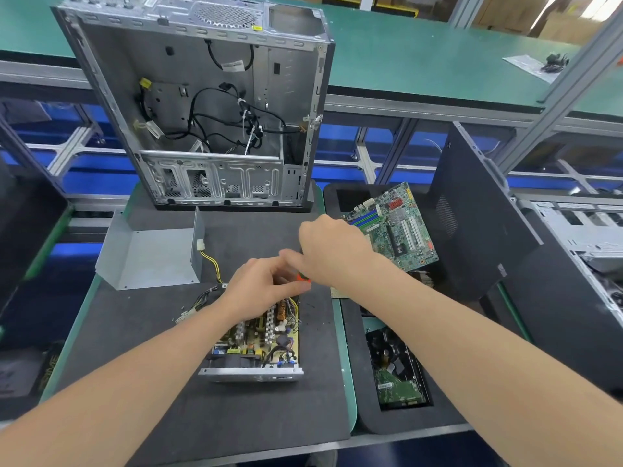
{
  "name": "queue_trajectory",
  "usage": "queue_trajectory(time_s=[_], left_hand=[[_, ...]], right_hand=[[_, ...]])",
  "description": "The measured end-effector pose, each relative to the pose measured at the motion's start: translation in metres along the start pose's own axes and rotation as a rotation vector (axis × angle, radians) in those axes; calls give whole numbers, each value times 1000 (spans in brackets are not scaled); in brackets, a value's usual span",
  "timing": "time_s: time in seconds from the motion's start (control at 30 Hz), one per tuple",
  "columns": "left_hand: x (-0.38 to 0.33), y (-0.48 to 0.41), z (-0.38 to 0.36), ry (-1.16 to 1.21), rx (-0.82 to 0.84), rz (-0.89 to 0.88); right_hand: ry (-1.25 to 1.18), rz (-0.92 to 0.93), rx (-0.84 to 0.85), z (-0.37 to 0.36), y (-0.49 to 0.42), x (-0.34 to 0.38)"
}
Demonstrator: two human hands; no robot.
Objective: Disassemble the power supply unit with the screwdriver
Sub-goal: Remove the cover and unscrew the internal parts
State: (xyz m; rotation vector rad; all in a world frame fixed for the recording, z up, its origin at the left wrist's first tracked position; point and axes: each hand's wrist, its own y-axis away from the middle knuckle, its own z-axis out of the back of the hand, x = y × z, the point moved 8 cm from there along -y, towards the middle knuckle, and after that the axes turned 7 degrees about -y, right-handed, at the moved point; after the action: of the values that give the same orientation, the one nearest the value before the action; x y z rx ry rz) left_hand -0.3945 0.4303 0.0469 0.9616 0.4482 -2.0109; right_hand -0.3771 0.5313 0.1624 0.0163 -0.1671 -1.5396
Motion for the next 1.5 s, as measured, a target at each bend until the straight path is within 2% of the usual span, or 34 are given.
queue_trajectory(time_s=[0.1, 0.27, 0.47, 0.83, 1.0, 1.2, 1.5], left_hand=[[-4, 1, 0, -9, 22, -24], [-6, 2, 3, -57, 3, -28], [-3, 1, 1, -178, 25, -37], [-5, -2, -6, -303, 61, -43], [-7, -1, -8, -415, 26, -66], [-11, -13, -10, -329, -8, -13], [-12, -16, -10, -256, -147, 38]], right_hand=[[-75, 60, 101, -3, -5, 0], [-182, 289, 243, -6, 4, 12], [-220, 186, 183, -11, 5, 6], [-308, 151, 83, 18, 13, -17], [-305, 157, 13, 48, 20, -26], [-291, 181, -61, 77, 27, -30], [-313, 174, -127, 91, 29, -33]])
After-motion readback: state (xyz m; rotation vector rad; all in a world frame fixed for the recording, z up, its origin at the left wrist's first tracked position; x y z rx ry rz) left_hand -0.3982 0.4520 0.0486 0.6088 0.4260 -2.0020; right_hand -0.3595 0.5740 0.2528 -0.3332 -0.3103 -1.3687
